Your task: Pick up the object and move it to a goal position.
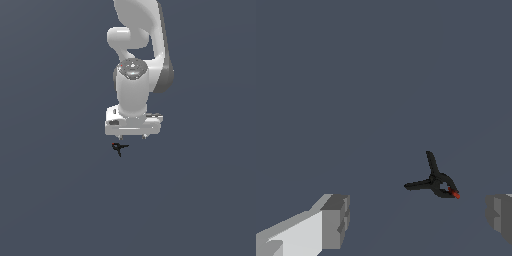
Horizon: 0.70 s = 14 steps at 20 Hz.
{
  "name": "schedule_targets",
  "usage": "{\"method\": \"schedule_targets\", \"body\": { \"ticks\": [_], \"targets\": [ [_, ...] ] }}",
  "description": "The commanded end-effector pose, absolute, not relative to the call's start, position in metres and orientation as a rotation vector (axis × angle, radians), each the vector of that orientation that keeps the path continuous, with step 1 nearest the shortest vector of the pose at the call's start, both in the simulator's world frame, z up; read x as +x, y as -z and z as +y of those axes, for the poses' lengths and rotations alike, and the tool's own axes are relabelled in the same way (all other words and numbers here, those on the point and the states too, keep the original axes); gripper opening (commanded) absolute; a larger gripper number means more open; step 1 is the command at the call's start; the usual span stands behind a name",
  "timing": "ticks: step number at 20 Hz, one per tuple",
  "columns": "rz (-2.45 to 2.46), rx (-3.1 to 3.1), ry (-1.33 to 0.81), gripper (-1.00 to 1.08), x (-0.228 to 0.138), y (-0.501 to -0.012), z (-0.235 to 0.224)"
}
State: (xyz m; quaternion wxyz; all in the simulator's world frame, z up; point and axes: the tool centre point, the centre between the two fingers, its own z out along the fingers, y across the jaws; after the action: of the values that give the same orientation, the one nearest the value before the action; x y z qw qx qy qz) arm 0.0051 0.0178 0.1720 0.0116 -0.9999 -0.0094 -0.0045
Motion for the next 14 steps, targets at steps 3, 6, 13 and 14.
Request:
{"method": "schedule_targets", "body": {
  "ticks": [3, 6, 13, 14],
  "targets": [
    [-0.021, -3.117, 0.02, 1.0, 0.006, -0.174, 0.016],
    [0.02, -3.113, 0.051, 1.0, 0.011, -0.181, 0.004],
    [0.061, -3.108, 0.083, 1.0, 0.015, -0.189, -0.007],
    [0.062, -3.108, 0.083, 1.0, 0.015, -0.189, -0.007]
  ]
}}
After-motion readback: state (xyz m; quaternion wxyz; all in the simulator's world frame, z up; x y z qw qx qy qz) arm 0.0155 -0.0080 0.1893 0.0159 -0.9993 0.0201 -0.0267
